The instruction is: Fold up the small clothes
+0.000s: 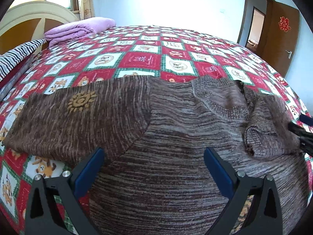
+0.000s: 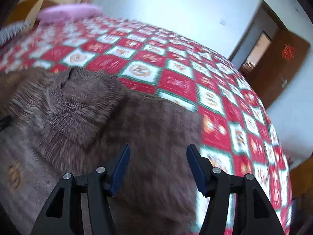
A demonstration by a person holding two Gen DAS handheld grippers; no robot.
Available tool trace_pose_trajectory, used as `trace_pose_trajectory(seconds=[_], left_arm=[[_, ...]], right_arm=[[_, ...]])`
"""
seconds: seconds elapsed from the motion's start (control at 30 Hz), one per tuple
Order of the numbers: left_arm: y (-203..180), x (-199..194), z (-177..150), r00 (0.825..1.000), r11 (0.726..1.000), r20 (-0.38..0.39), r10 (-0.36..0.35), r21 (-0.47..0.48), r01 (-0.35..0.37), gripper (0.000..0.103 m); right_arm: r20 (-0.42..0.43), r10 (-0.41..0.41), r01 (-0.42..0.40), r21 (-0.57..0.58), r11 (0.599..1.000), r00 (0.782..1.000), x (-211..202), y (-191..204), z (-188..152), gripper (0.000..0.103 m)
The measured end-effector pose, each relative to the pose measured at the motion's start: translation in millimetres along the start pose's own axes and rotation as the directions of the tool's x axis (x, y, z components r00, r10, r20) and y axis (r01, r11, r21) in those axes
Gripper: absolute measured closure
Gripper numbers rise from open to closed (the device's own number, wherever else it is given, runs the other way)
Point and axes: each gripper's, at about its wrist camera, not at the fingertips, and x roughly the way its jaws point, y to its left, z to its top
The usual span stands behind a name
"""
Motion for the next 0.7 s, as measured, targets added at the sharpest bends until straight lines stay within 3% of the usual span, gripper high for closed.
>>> trace_pose_trajectory(seconds=[0.07, 0.1, 0.13, 0.17, 0.2, 0.23, 0.27, 0.43, 0.5, 0.6, 0.7], left_arm=[[5, 2, 0, 1.0, 1.0, -0.007, -0.011, -0.022, 0.011, 0.0], [8, 3, 1, 1.0, 0.999, -0.012, -0.016, -0.034, 0.016, 0.0], [10, 4, 1, 1.0, 0.999, -0.016, -0.021, -0.046, 0.02, 0.0], [11, 4, 1, 1.0, 0.998, -0.017, -0.025, -0.053, 0.024, 0.0], [11, 4, 0, 1.0, 0.998, -0.016, -0.026, -0.056, 0.025, 0.0], [10, 4, 0, 1.0, 0.998, -0.016, -0.025, -0.055, 0.024, 0.0], [10, 3, -1, 1.0, 0.998, -0.016, -0.024, -0.051, 0.023, 0.0], [3, -3, 3, 0.999, 0.999, -0.015, -0.039, -0.013, 0.039, 0.0], [-6, -20, 6, 0.998, 0.998, 0.026, -0.059, 0.021, 0.059, 0.0], [-42, -46, 15, 0.986, 0.977, 0.061, -0.153, 0.157, 0.142, 0.0], [-91, -50, 24, 0.979, 0.942, 0.018, -0.205, 0.276, 0.193, 0.0]], right_arm=[[0.022, -0.025, 0.026, -0.076, 0.997, 0.999, 8, 26, 15, 0.042], [0.059, -0.002, 0.007, -0.096, 0.995, 0.998, 5, 36, 24, 0.042], [0.113, 0.076, -0.069, -0.06, 0.996, 0.991, -6, 36, 33, 0.042], [0.208, 0.231, -0.241, 0.026, 0.97, 0.951, -24, 26, 41, 0.042], [0.286, 0.339, -0.378, 0.091, 0.921, 0.896, -37, 13, 43, 0.042], [0.321, 0.367, -0.423, 0.123, 0.898, 0.873, -45, 6, 43, 0.042], [0.337, 0.361, -0.427, 0.145, 0.893, 0.869, -51, -1, 43, 0.042], [0.35, 0.278, -0.35, 0.159, 0.923, 0.894, -73, -48, 0, 0.042], [0.328, 0.211, -0.276, 0.168, 0.946, 0.921, -73, -67, -23, 0.042], [0.298, 0.14, -0.201, 0.186, 0.962, 0.944, -69, -86, -60, 0.042], [0.259, 0.118, -0.181, 0.235, 0.955, 0.959, -56, -95, -83, 0.042]])
